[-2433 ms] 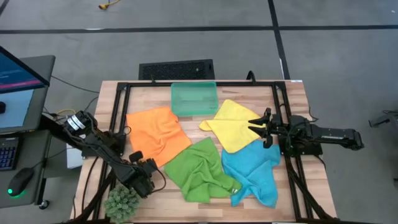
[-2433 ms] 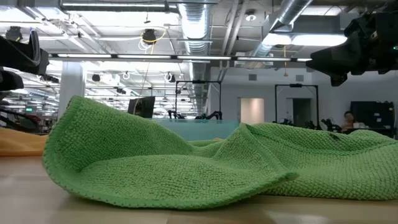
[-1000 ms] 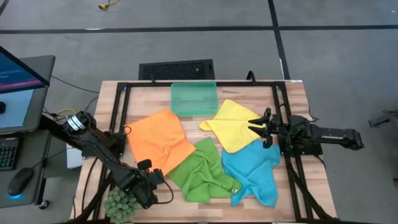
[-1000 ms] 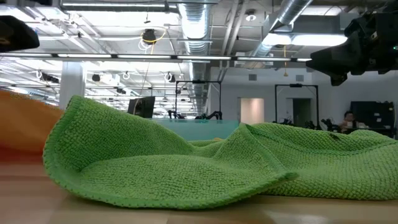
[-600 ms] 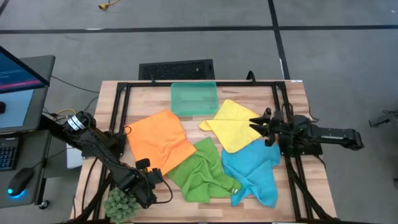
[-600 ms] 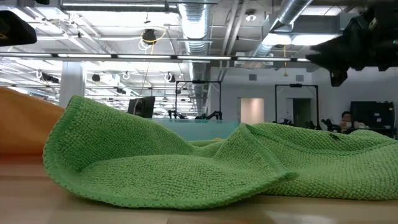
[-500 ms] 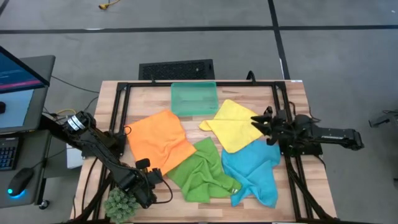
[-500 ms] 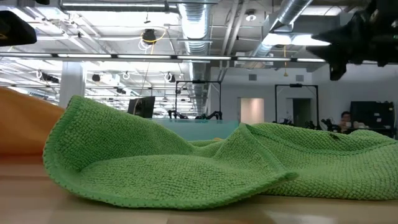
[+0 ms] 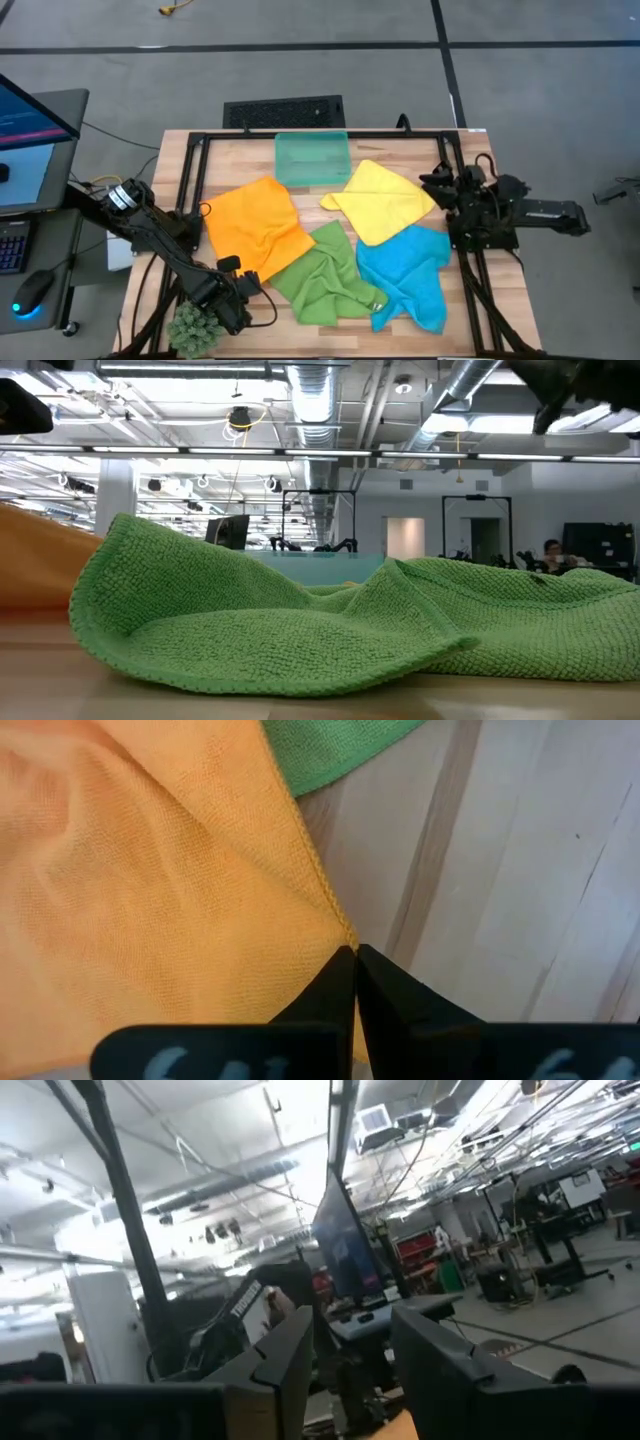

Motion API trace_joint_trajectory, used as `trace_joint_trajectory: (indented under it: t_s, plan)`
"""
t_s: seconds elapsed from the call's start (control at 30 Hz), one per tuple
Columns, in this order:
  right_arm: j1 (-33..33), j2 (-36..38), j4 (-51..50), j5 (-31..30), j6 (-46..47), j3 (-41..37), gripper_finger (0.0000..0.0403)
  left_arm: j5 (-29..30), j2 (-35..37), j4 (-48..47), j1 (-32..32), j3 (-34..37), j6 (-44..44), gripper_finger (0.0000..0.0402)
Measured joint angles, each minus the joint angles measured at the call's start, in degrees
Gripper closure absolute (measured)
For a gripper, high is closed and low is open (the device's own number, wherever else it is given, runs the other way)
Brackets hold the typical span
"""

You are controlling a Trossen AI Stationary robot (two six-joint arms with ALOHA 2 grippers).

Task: Roll microfiber towels into tight, uniform cylinder then place into a basket
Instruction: Fold the orange towel

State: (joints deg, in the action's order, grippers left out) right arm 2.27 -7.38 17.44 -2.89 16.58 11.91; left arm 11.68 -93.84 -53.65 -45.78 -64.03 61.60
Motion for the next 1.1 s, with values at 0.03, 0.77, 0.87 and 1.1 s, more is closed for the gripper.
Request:
trace_joint_trajectory:
  t_s: [0.03,0.77,0.87,1.1]
  plan:
    - [-0.36,-1.55,-1.32,0.02,-0.56,1.52,0.0244,0.0,0.0,0.0,0.0,0.0,0.41,0.0401]
    - [-21.84,-51.61,-6.5,-0.29,6.97,17.12,0.0244,1.69,0.0,0.0,0.0,0.0,1.82,0.0401]
    - [-22.17,-58.23,-6.72,-0.05,6.99,20.12,0.0244,1.78,0.0,0.02,0.0,0.0,1.83,0.0401]
    - [-22.13,-69.44,-11.86,1.28,7.45,27.05,0.0244,1.84,0.0,0.11,0.0,0.0,1.91,0.0401]
